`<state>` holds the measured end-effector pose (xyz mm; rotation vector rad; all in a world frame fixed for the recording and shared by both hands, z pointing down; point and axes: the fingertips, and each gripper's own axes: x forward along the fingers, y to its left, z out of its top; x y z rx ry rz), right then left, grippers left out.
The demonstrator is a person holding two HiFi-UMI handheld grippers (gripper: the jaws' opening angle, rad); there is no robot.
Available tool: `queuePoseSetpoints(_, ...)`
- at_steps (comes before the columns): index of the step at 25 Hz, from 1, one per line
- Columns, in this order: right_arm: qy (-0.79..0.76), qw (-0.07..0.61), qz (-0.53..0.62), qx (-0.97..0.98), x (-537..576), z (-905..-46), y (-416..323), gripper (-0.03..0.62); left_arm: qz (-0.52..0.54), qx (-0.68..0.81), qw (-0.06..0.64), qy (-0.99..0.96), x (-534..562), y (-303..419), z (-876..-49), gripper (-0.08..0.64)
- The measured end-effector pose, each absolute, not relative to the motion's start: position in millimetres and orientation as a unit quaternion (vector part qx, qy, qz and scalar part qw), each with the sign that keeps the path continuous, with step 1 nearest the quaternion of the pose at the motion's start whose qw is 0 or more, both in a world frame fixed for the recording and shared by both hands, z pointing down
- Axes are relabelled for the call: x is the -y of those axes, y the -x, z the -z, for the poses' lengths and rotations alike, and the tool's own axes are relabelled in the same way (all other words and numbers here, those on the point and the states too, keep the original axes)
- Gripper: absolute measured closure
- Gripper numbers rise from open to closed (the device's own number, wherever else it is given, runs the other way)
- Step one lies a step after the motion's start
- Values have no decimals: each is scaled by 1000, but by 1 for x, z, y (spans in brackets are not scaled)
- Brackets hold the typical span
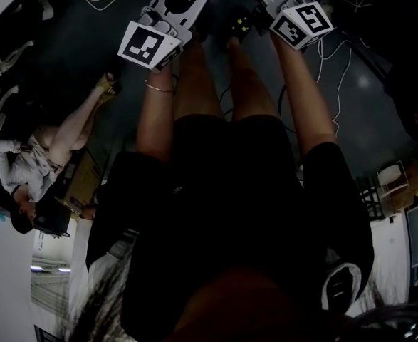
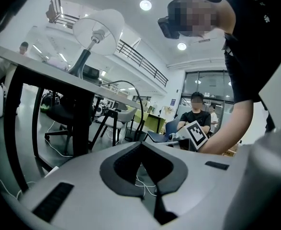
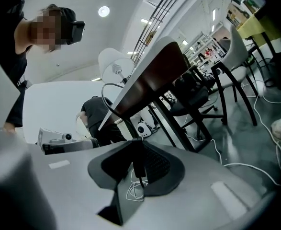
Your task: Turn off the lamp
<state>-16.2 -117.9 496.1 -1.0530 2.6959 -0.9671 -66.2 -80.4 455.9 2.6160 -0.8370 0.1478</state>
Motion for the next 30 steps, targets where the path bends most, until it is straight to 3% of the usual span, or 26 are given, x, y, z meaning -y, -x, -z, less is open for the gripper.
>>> queuePoseSetpoints(19,369,49,321,-871,118,-499,2,534,-56,308,192,-930,80,67,-457,554)
queuePoseSetpoints(30,357,60,312,-878,113,-466,0,591,-68,305,175,-934,77,63,-438,554)
